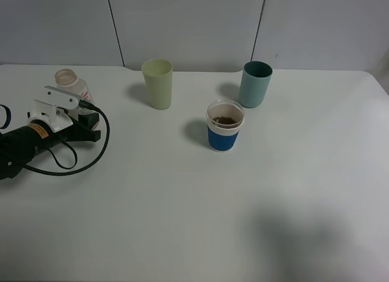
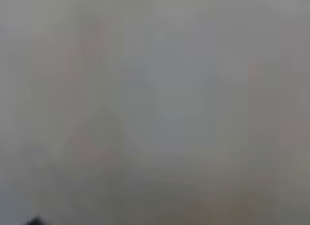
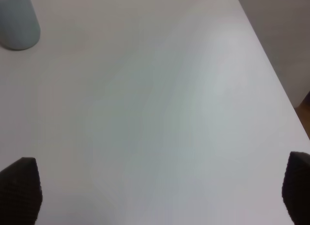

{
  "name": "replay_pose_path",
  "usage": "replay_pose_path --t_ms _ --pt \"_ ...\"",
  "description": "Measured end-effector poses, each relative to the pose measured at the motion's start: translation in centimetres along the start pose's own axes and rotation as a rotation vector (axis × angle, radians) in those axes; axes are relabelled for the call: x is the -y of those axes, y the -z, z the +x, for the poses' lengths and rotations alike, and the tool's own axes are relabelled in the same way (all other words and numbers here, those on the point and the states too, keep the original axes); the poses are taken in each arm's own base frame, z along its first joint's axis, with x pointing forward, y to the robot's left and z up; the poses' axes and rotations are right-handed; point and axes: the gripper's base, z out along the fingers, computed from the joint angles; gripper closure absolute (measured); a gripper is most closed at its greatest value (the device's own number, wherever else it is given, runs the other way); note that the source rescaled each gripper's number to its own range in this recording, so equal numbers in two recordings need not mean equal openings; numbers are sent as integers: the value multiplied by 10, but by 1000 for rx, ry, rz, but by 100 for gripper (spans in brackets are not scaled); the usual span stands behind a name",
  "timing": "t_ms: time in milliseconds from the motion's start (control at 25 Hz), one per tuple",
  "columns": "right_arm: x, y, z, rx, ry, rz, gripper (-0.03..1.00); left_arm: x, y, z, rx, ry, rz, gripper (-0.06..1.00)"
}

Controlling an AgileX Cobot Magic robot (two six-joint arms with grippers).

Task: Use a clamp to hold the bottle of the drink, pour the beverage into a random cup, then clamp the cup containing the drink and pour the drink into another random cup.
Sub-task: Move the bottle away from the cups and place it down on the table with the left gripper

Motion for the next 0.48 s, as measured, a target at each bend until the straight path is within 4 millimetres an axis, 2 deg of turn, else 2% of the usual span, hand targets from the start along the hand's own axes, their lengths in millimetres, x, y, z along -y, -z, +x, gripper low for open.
replay_pose_path --t_ms 40,80,120,240,320,480 --pt "0 0 0 0 0 0 -3 0 0 0 0 0 0 73" --pt "0 0 0 0 0 0 -3 0 0 0 0 13 -1 63" --pt "0 0 0 0 0 0 -3 0 0 0 0 31 -2 50" --pt "0 0 0 0 0 0 -3 0 0 0 0 60 -2 34" --pt "0 0 0 0 0 0 -3 0 0 0 0 70 -2 28" --pt "0 0 0 0 0 0 -3 -1 0 -2 5 75 -4 26"
